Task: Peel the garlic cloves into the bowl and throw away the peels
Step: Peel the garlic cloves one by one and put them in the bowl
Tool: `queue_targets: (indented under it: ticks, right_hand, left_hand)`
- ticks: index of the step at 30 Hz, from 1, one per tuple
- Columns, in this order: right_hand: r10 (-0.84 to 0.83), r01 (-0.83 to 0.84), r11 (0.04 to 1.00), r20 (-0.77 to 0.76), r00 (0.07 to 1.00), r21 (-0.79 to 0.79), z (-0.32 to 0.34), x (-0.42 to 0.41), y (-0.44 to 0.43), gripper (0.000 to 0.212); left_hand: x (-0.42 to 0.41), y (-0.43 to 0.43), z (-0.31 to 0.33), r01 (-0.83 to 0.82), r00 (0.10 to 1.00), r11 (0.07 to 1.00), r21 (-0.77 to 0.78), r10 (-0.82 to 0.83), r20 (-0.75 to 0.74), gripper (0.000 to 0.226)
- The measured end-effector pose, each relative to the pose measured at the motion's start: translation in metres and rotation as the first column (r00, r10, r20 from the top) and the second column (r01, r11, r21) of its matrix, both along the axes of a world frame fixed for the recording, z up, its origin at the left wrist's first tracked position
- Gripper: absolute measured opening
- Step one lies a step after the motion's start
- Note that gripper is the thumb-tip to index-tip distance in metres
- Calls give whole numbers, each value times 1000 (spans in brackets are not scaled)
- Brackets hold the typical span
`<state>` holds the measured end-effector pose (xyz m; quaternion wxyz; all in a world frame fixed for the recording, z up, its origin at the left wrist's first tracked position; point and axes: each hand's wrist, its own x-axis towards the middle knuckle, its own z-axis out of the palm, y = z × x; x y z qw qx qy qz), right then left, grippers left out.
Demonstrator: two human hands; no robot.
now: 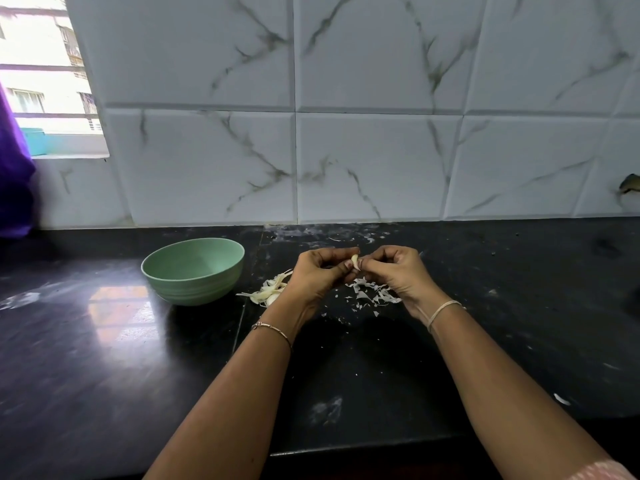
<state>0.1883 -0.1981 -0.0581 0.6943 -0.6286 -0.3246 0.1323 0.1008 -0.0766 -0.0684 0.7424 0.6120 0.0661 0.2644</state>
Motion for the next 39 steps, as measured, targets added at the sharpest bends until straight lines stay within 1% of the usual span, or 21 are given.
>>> queue_targets:
  ticks: [3,7,9,11,17,22,27,30,39]
  right_hand:
    - [30,-30,1000,-56,998,-8,0,1,1,19]
    - [118,-105,992,-251,961,64,0,1,3,31]
    - [156,-132,987,-313,937,97,0,2,3,32]
    - [184,-153,982,-342,922,114,0,3,4,31]
    - [211,-163,975,-401,892,150,-1,4,4,31]
    - [213,-155,973,-409,887,170,-1,3,4,31]
    - [230,-171,970,-424,876,172,0,5,6,19]
    - [225,-162,970,-430,874,179,0,5,6,23]
    - [241,-163,965,-441,864,208,1,4,5,27]
  left_hand:
    - [-1,-1,0,15,1000,1000,8,-15,-1,18]
    - [0,-1,0,38,999,999,-2,-38,3,19]
    - [0,-1,0,45,999,999,-15,-45,9,20]
    - [1,0,0,50,999,998,-33,-49,15,20]
    - [0,-1,1,50,999,998,-47,-50,18,20]
    - [0,2,2,38,999,998,-42,-38,8,20]
    - [0,3,0,29,999,997,69,-28,-21,19]
    - [-1,1,-1,12,1000,994,110,-10,-22,19]
    - [0,-1,1,23,1000,993,115,-21,-16,20]
